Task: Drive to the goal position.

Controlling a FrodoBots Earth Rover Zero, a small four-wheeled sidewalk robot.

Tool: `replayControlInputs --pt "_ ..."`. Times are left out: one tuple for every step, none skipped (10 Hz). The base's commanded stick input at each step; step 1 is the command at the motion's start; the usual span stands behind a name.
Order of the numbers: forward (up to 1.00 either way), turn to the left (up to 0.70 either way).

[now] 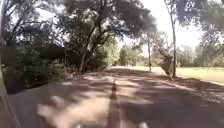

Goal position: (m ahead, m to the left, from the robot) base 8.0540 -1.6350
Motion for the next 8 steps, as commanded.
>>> replayControlInputs --pt "0.70 0.00" --pt "0.70 0.00" --pt "0.70 0.00" --pt "0.70 0.00" --pt "0.70 0.00" --pt "0.70 0.00" --pt "0.70 0.00" --pt "0.70 0.00"
